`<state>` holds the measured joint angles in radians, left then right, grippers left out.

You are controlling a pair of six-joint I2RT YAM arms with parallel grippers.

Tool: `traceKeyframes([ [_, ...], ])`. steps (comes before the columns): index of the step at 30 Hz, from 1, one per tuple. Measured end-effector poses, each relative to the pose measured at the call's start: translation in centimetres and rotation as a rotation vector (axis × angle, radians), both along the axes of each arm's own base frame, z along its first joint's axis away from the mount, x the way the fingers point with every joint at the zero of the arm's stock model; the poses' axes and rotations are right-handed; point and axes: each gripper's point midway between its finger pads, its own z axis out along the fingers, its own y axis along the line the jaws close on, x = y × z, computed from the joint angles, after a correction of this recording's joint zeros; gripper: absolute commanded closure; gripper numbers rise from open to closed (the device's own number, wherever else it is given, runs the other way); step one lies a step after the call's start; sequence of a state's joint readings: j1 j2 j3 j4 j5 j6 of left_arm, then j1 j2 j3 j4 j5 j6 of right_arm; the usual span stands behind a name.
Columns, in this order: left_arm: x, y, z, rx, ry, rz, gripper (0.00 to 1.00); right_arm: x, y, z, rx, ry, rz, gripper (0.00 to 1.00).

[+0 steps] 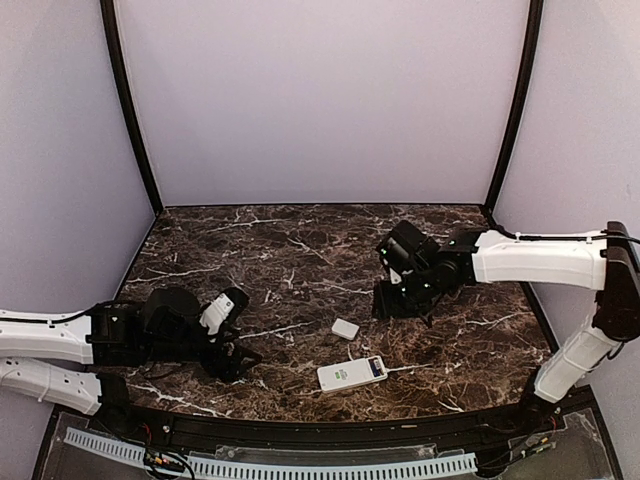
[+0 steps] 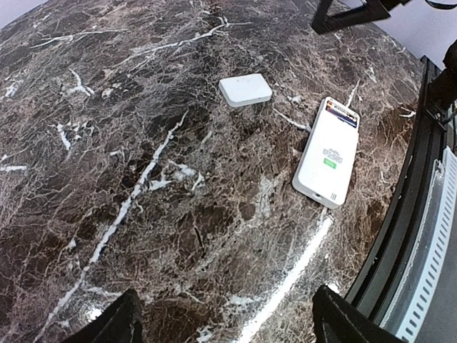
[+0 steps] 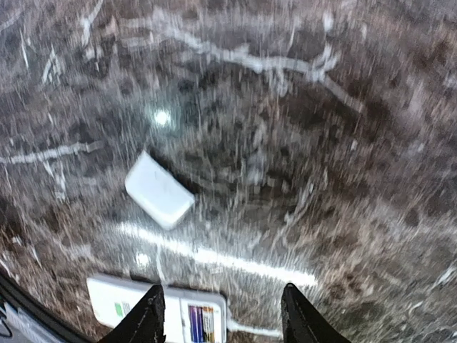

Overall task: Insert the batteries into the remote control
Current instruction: Press the battery in the battery compartment.

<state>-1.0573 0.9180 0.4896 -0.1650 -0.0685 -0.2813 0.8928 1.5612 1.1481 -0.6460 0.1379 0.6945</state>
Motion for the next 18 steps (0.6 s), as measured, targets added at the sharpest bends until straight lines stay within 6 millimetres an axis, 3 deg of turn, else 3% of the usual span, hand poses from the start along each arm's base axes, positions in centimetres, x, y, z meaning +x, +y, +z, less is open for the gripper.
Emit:
traceKeyframes([
  [4, -0.5, -1.0, -1.4, 0.029, -0.024, -0.03, 0.18, -5.5, -1.5, -3.7, -0.003, 0.202, 0.041, 0.55],
  [9, -2.0, -3.5, -3.8, 0.118, -0.079, -0.145, 0.2, -10.1, -2.9, -5.8, 0.063, 0.352, 0.075, 0.58],
  [12, -2.2, -4.6, -6.2, 0.182, -0.079, -0.189, 0.29, -11.1, -2.7, -6.0, 0.097, 0.383, 0.104, 0.6],
  [18, -2.2, -6.4, -9.5, 0.245, -0.044, -0.239, 0.4, -11.1, -0.8, -6.1, 0.165, 0.392, 0.186, 0.62],
])
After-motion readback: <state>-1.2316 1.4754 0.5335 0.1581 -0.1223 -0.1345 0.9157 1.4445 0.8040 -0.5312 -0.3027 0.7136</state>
